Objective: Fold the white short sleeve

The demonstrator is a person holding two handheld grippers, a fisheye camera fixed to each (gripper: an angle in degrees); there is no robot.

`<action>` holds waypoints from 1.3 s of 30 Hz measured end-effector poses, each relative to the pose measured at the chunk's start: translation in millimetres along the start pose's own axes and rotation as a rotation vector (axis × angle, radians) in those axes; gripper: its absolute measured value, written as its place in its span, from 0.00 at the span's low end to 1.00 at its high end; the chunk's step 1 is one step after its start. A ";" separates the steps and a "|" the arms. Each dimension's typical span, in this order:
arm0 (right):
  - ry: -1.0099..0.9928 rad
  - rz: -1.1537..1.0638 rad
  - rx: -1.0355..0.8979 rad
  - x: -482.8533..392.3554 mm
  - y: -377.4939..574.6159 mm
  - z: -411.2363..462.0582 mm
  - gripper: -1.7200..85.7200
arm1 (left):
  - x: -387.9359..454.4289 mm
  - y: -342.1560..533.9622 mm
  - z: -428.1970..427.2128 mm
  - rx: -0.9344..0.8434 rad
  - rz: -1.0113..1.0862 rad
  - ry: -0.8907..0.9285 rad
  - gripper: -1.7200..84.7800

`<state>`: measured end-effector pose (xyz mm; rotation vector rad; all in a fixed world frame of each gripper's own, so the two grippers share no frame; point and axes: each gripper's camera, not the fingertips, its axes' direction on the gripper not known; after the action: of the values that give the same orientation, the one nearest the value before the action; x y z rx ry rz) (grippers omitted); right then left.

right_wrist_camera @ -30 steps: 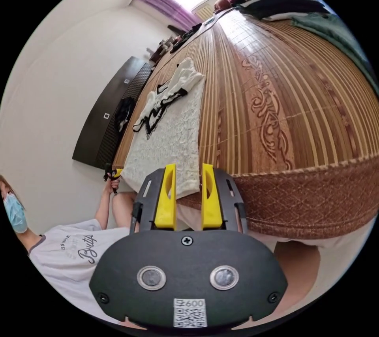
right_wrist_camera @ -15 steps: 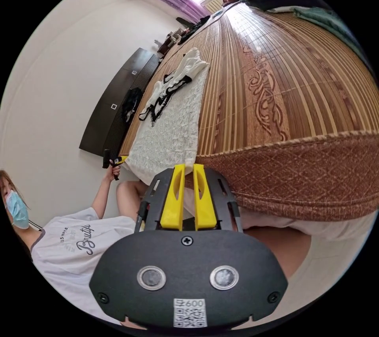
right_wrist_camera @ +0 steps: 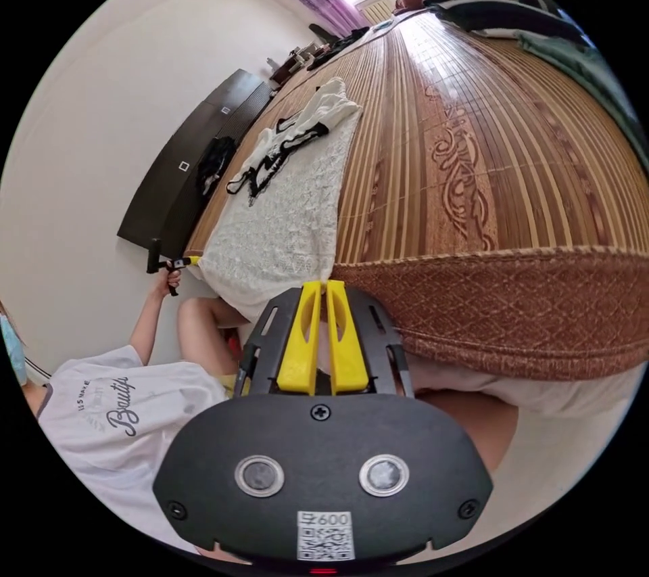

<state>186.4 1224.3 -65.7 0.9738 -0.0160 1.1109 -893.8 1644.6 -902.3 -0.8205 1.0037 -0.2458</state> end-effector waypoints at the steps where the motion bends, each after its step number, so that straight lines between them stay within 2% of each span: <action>1: 0.043 -0.022 -0.017 -12.9 1.9 4.4 0.01 | 6.8 1.7 3.8 -0.001 0.007 -0.029 0.10; 9: 0.218 -0.122 -0.089 -73.0 22.8 31.4 0.01 | 113.3 31.7 80.6 -0.048 0.150 -0.442 0.10; 12: 0.214 -0.124 -0.069 -79.6 38.2 34.1 0.01 | 140.0 47.1 105.8 -0.063 0.173 -0.540 0.10; 15: 0.192 -0.120 -0.034 -81.6 55.5 33.4 0.01 | 146.8 63.7 118.0 -0.041 0.162 -0.562 0.08; 24: 0.024 -0.007 0.116 -67.0 123.1 5.7 0.01 | 106.9 136.1 98.1 0.143 0.035 -0.271 0.05; 30: -0.131 0.048 0.176 -60.8 171.0 -33.6 0.01 | 79.8 197.8 66.8 0.205 -0.041 -0.040 0.05; 39: -0.329 0.117 0.276 -63.0 231.1 -91.4 0.01 | 75.6 284.0 17.4 0.295 -0.033 0.199 0.05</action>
<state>-59.0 1259.8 -0.1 1.4112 -0.1926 1.0663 -888.4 1806.8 -1147.9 -0.5513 1.1086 -0.4987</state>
